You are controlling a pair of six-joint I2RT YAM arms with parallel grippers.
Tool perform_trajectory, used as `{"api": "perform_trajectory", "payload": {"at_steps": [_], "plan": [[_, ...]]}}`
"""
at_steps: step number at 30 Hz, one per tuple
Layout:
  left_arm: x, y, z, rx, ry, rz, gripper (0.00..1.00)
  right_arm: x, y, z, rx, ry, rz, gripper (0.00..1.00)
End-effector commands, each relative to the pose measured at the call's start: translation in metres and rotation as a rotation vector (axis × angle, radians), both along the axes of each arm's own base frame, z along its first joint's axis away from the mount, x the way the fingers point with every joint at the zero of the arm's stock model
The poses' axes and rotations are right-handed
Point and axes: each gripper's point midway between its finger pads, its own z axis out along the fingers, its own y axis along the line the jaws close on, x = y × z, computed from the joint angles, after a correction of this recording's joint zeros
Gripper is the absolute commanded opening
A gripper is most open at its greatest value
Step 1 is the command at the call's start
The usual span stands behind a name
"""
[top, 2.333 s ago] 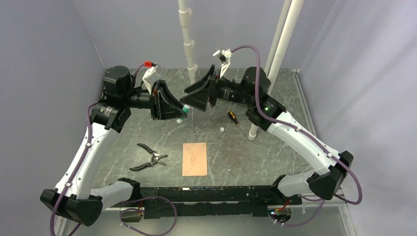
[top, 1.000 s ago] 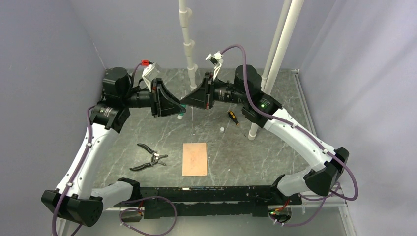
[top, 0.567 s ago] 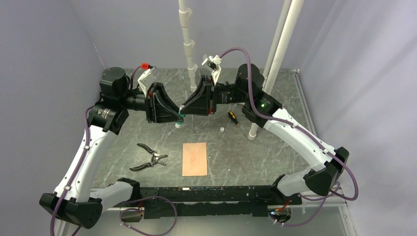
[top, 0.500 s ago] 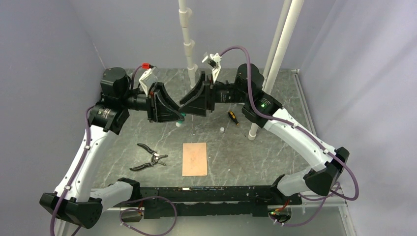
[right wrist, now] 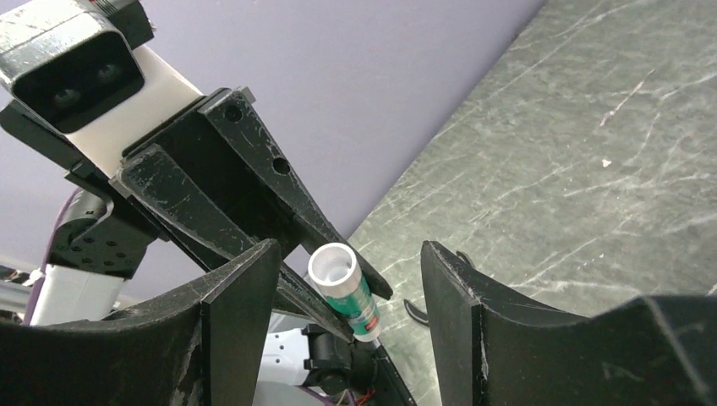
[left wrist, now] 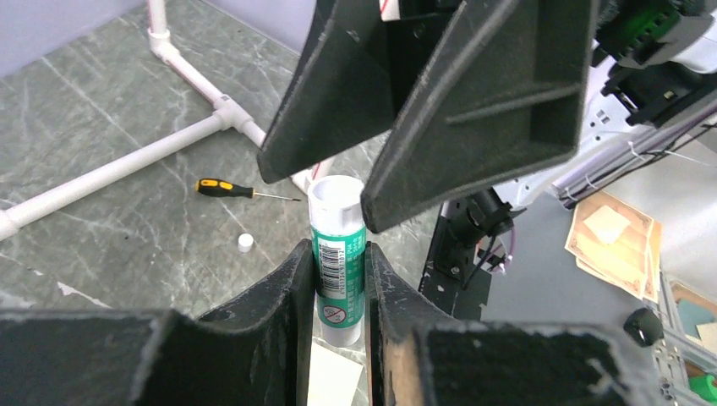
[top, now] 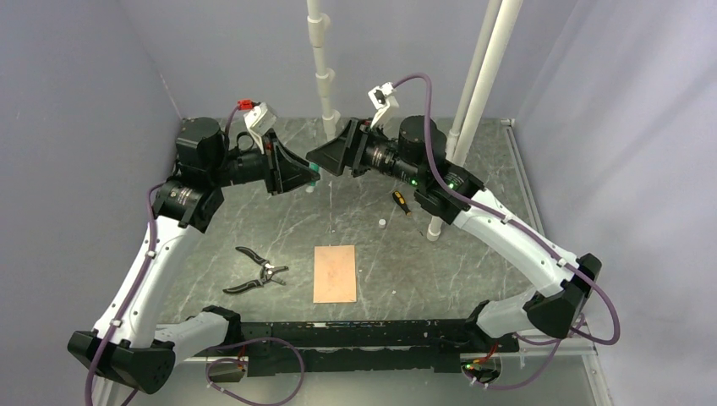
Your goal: Place the letter into the envelope and seal it
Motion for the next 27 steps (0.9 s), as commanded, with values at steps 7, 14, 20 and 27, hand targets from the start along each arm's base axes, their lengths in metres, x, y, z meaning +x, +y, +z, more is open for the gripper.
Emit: {"api": "perform_trajectory", "payload": {"at_steps": [7,14,20,27], "plan": [[0.008,0.003,0.007,0.002,-0.032,0.052,0.02,0.006,0.007,0.012,-0.012,-0.003,-0.022,0.45],[-0.017,-0.002,0.011,-0.001,-0.032,-0.088,0.03,0.001,0.008,0.021,-0.036,-0.106,0.022,0.02],[-0.063,-0.004,0.021,-0.024,-0.037,-0.344,0.02,-0.038,0.002,0.044,-0.009,-0.394,0.261,0.0],[-0.093,0.0,0.032,-0.066,-0.061,-0.513,0.02,-0.099,-0.003,0.063,0.097,-0.59,0.581,0.0]]}}
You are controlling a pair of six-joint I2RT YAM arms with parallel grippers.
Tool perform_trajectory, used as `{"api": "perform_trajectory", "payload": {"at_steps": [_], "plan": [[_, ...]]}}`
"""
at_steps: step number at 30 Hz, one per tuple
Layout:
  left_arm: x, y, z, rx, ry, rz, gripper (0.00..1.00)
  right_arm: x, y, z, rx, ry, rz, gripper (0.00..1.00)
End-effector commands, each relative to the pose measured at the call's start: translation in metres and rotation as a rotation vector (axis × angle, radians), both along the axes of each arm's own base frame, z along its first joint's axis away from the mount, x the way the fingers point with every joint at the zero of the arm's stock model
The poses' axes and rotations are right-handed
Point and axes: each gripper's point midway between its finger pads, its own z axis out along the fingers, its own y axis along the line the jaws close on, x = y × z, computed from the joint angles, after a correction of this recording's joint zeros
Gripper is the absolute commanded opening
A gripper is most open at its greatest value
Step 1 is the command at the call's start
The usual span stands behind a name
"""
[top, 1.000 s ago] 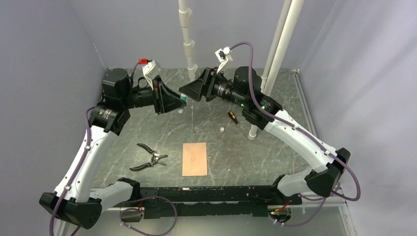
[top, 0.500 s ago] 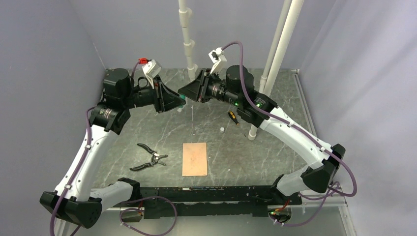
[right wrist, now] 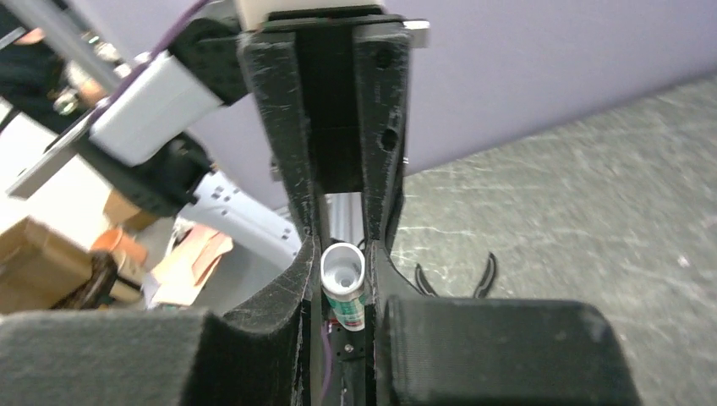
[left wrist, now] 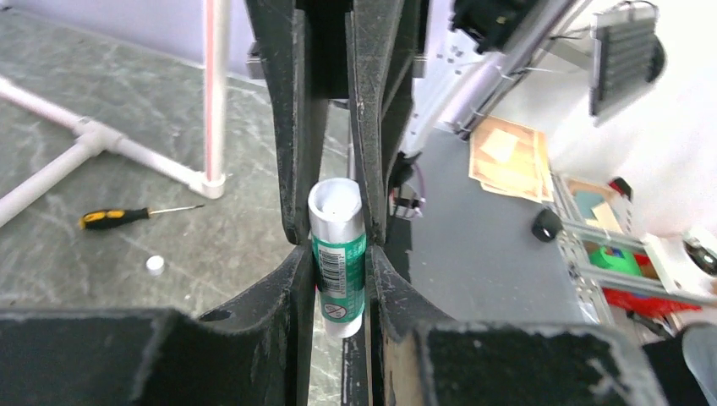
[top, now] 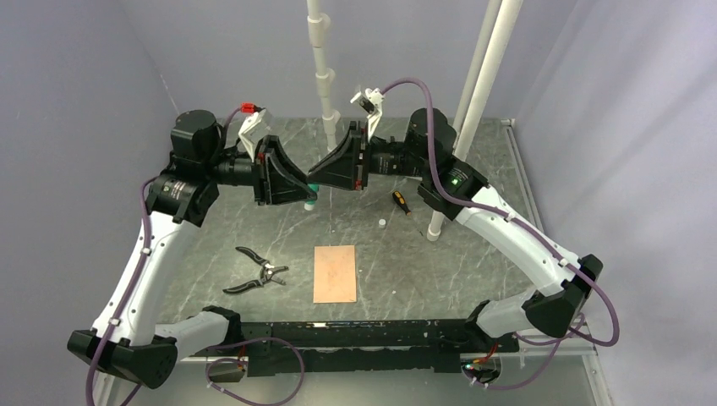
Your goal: Place the letter into the envelope and seal it
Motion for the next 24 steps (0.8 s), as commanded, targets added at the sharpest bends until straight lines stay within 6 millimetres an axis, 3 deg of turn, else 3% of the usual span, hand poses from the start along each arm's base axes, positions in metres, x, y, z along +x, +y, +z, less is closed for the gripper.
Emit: {"api": "perform_trajectory", "payload": {"at_steps": [1,5,7,8,9,10,12,16,21,24], "plan": [[-0.046,0.004,0.018,-0.056,-0.046,-0.226,0.02,-0.048,-0.012,0.046,0.161,-0.256,0.246,0.0],[-0.048,0.004,0.027,-0.075,-0.071,-0.233,0.02,-0.064,-0.016,0.046,0.174,-0.27,0.34,0.0],[-0.045,0.003,0.029,-0.082,-0.079,-0.218,0.02,-0.057,-0.015,0.048,0.173,-0.25,0.285,0.05],[-0.042,0.002,0.03,-0.083,-0.085,-0.199,0.02,-0.05,-0.014,0.047,0.169,-0.234,0.239,0.19],[-0.038,0.001,0.031,-0.082,-0.087,-0.172,0.02,-0.041,-0.014,0.048,0.166,-0.218,0.178,0.45],[-0.033,0.0,0.03,-0.078,-0.08,-0.142,0.03,-0.029,-0.014,0.049,0.163,-0.201,0.104,0.59],[-0.018,-0.001,0.029,-0.067,-0.081,-0.052,0.02,-0.004,-0.017,0.048,0.147,-0.147,-0.059,0.73],[0.022,0.002,0.022,-0.028,-0.075,0.193,0.02,0.036,-0.029,0.033,0.113,-0.023,-0.316,0.79],[0.052,0.014,0.023,-0.02,-0.079,0.412,0.02,0.049,-0.035,0.021,0.115,0.076,-0.419,0.83],[0.075,0.028,0.023,-0.031,-0.041,0.594,0.02,0.055,-0.039,0.012,0.127,0.142,-0.5,0.8]]}}
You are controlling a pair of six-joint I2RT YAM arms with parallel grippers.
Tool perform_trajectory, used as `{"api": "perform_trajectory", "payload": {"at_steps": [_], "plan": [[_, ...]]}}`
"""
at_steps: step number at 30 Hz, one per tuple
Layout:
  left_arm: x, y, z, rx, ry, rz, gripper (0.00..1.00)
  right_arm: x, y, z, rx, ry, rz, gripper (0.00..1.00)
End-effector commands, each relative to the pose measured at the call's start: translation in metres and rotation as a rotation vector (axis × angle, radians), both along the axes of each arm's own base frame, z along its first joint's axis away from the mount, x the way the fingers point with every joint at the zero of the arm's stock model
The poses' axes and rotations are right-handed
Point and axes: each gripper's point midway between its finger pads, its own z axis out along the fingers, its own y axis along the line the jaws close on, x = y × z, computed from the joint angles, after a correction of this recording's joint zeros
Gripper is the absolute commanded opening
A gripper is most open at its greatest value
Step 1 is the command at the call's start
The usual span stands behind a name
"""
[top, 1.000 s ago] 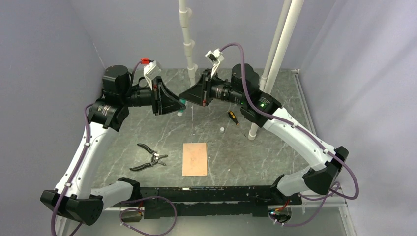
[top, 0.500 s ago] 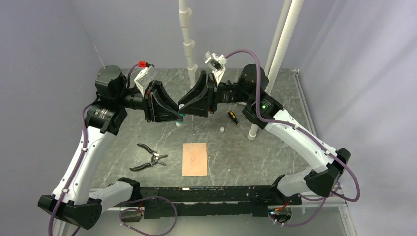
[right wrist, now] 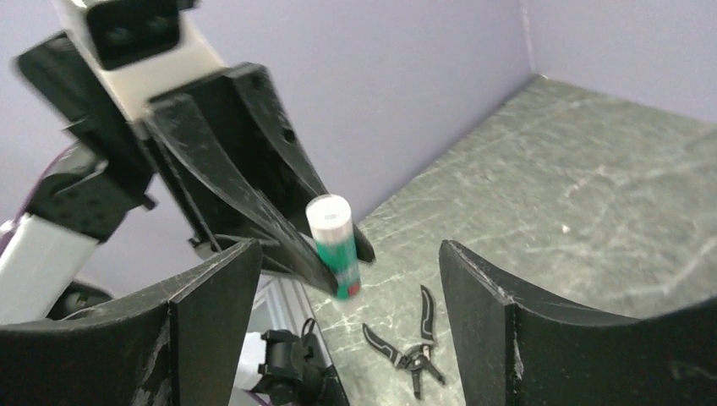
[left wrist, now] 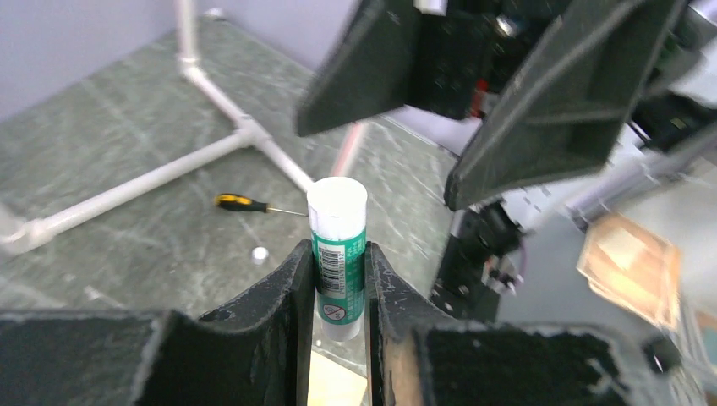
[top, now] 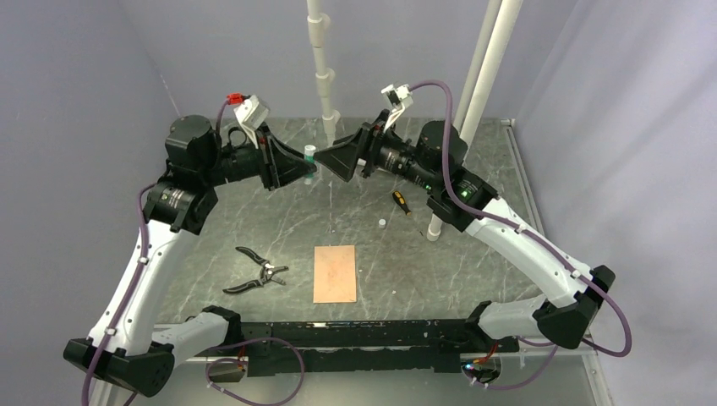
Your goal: Place the letter into the envelope and seal it
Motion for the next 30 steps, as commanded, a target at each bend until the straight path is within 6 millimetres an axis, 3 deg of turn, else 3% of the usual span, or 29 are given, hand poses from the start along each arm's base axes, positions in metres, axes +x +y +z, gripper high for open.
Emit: {"api": "perform_trajectory", "payload": {"at_steps": [1,3,5,7,11,15,19,30], "plan": [[0.036,0.027,0.018,-0.043,-0.01,0.333,0.02,0.013,-0.015,-0.003,0.056,0.1,-0.171,0.74],[0.046,0.034,0.02,-0.082,0.032,0.42,0.02,0.012,-0.009,-0.009,0.045,0.103,-0.164,0.57],[0.049,0.037,0.021,-0.108,0.056,0.452,0.03,0.01,-0.002,-0.016,0.008,0.103,-0.153,0.5],[0.05,0.037,0.023,-0.12,0.072,0.463,0.02,0.008,0.007,-0.022,-0.033,0.094,-0.15,0.52],[0.051,0.034,0.027,-0.129,0.084,0.445,0.02,0.004,0.025,-0.031,-0.084,0.078,-0.117,0.69],[0.05,0.031,0.029,-0.139,0.098,0.433,0.02,0.007,0.038,-0.036,-0.122,0.073,-0.128,0.74],[0.047,0.031,0.031,-0.149,0.097,0.428,0.02,0.014,0.045,-0.035,-0.124,0.051,-0.14,0.73],[0.043,0.027,0.028,-0.149,0.142,0.396,0.02,0.035,0.054,-0.016,-0.078,-0.036,-0.204,0.56]]}}
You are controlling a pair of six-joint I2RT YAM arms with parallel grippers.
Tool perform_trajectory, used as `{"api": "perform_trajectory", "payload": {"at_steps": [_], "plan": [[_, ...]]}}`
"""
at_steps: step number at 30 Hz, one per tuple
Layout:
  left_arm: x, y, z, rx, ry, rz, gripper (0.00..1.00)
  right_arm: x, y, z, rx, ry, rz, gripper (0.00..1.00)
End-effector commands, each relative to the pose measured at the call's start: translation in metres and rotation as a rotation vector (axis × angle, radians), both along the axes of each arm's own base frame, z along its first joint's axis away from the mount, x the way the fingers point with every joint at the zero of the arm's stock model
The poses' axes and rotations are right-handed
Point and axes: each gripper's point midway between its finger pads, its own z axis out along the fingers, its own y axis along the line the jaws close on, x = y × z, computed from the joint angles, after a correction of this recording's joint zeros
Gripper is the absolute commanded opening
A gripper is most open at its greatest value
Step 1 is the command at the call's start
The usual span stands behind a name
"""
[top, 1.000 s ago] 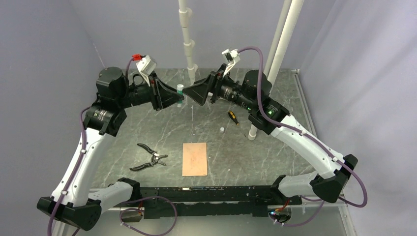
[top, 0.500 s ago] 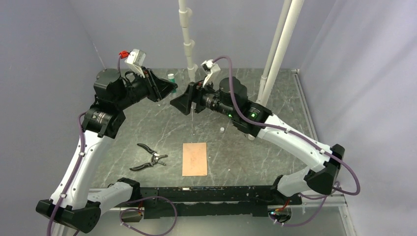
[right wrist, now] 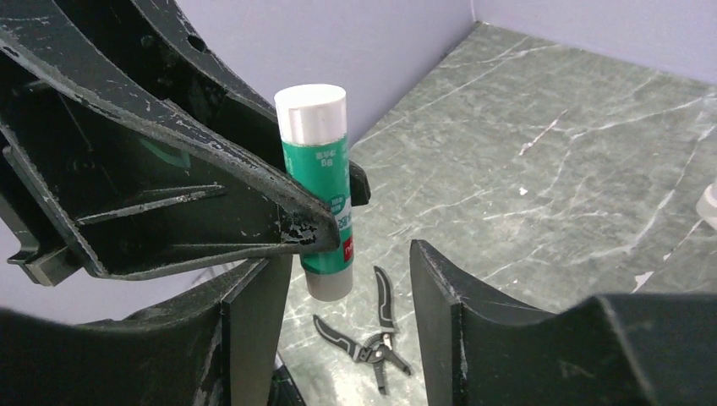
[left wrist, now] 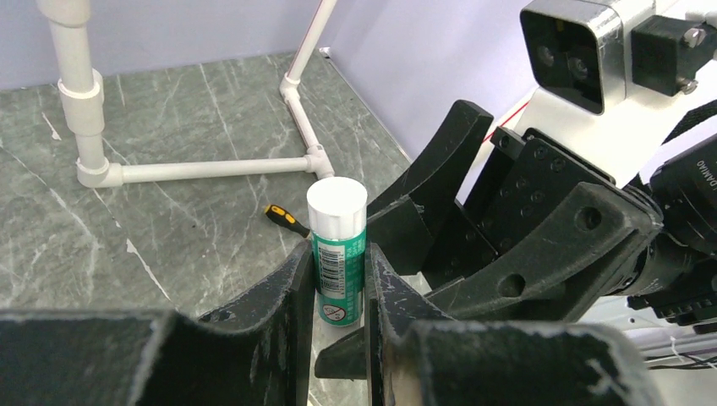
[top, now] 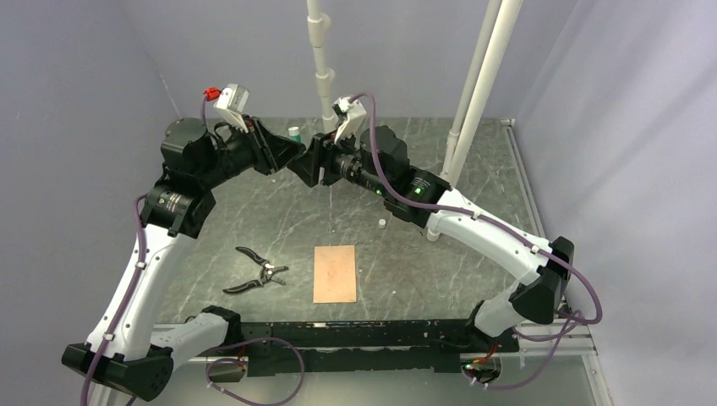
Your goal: Place the letter into the envelope and seal it
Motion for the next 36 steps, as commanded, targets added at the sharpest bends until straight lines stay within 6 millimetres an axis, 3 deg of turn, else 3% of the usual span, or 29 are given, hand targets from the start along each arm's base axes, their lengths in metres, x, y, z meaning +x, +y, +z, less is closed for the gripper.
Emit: {"api": "perform_trajectory", "payload": {"at_steps": [1,5,9,13,17,22,26,32,36], "plan": [[-0.008,-0.003,0.022,-0.042,-0.029,-0.027,0.03,0.01,-0.004,0.049,0.098,-0.13,-0.05,0.52],[-0.013,-0.004,0.023,-0.049,-0.008,-0.042,0.06,0.012,-0.005,0.049,0.081,-0.163,-0.056,0.26],[-0.031,-0.008,0.027,-0.042,-0.026,-0.118,0.28,0.008,-0.012,0.047,0.047,-0.214,-0.034,0.0],[-0.046,-0.012,0.026,-0.034,0.004,-0.186,0.66,-0.016,-0.009,0.043,-0.002,-0.288,0.148,0.0],[-0.06,-0.018,0.022,-0.02,0.066,-0.277,0.78,-0.044,-0.012,0.033,-0.077,-0.367,0.31,0.0],[-0.083,-0.027,0.007,0.008,0.11,-0.467,0.73,-0.059,-0.022,0.023,-0.172,-0.43,0.4,0.0],[-0.09,-0.023,-0.011,0.071,0.092,-0.492,0.58,-0.062,-0.027,0.013,-0.259,-0.43,0.44,0.0],[-0.093,-0.028,-0.018,0.058,0.124,-0.558,0.44,-0.068,-0.032,0.005,-0.319,-0.41,0.487,0.0],[-0.095,-0.029,-0.039,0.064,0.154,-0.602,0.3,-0.068,-0.031,0.002,-0.329,-0.406,0.498,0.0]]}}
